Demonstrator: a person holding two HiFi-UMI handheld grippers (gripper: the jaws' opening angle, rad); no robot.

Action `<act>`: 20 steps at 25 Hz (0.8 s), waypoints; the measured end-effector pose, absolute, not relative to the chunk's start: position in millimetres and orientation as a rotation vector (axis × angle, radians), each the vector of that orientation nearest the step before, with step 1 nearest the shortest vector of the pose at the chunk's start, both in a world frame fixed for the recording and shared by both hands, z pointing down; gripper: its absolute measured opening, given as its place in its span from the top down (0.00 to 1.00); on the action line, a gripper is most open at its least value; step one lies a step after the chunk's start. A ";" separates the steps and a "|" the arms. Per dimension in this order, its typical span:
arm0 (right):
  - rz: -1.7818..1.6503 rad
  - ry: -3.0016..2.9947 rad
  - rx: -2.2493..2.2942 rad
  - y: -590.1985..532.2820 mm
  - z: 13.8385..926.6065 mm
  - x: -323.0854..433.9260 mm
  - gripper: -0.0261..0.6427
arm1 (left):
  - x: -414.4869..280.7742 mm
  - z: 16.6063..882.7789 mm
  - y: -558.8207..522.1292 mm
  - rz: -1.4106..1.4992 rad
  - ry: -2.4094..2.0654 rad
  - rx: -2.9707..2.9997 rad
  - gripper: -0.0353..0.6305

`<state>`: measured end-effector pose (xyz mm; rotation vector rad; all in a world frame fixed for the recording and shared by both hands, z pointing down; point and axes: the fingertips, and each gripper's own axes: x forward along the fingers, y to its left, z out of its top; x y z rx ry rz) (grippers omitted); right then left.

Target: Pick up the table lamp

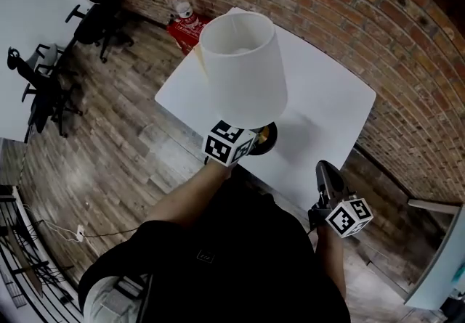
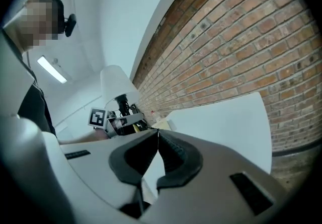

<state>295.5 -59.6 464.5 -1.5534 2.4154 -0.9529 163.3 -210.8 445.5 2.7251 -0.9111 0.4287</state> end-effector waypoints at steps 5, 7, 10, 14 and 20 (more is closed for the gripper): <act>-0.856 2.477 -1.462 -45.8 440.0 283.5 0.94 | 163.7 427.4 -194.0 0.443 -0.937 2.755 0.87; -0.822 2.518 -1.463 -44.9 433.1 280.1 0.94 | 166.0 421.3 -188.3 0.424 -0.930 2.761 0.87; -0.765 2.553 -1.475 -43.5 420.4 278.5 0.94 | 170.8 415.0 -179.7 0.398 -0.898 2.765 0.87; -0.707 2.546 -1.495 -47.5 401.3 280.9 0.94 | 177.4 405.7 -176.0 0.397 -0.857 2.805 0.87; -0.671 2.522 -1.523 -52.3 390.3 277.4 0.94 | 182.8 398.3 -172.5 0.395 -0.780 2.847 0.87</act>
